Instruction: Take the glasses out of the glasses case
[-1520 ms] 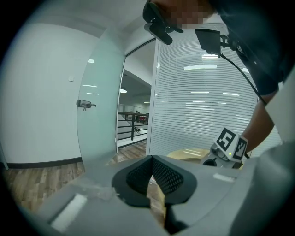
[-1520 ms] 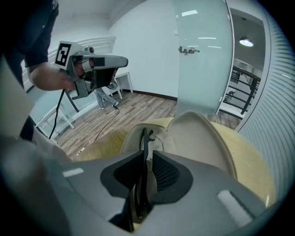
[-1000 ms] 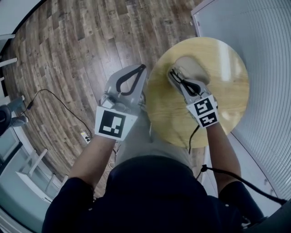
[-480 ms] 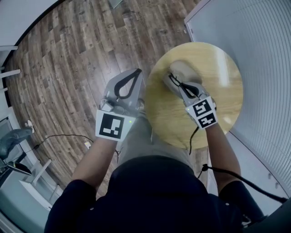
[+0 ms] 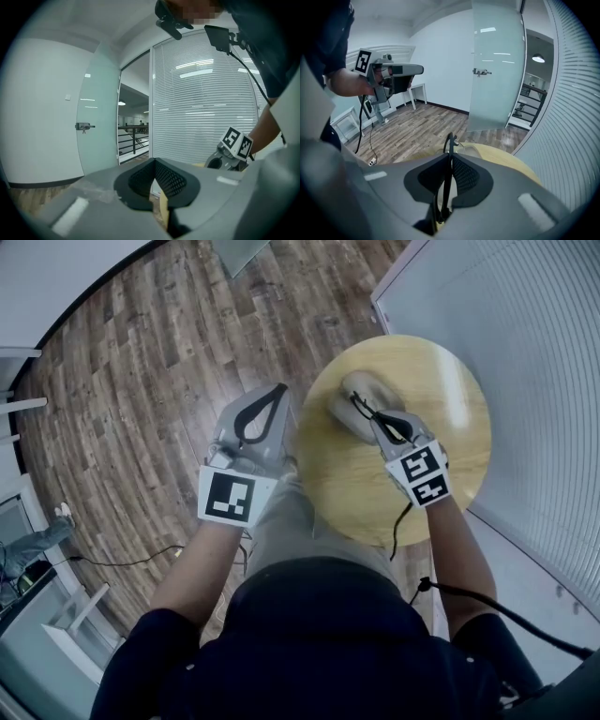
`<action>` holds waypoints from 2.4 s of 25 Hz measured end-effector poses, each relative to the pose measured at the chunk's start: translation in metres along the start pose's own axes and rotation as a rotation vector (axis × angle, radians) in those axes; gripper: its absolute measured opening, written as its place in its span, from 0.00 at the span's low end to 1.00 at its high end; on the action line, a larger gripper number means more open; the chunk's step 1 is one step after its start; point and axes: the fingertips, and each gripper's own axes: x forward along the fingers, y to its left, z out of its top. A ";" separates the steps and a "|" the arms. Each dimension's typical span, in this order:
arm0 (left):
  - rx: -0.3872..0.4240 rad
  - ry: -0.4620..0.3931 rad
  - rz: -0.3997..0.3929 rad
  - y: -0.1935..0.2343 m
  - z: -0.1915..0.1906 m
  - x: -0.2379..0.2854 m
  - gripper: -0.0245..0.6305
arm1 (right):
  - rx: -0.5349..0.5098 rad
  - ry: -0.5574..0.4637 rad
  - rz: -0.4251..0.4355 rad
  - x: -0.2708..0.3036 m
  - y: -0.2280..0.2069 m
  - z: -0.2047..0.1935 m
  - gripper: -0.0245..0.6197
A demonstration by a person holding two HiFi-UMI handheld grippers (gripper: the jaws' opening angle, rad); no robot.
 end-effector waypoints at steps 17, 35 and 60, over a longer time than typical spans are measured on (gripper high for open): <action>0.050 -0.080 -0.019 -0.024 0.045 -0.022 0.05 | 0.019 -0.120 -0.113 -0.078 -0.003 0.036 0.09; 0.164 -0.121 -0.064 -0.050 0.105 -0.048 0.05 | 0.032 -0.263 -0.200 -0.166 0.010 0.076 0.09; 0.187 -0.170 -0.049 -0.068 0.166 -0.057 0.05 | 0.025 -0.447 -0.260 -0.276 -0.003 0.127 0.09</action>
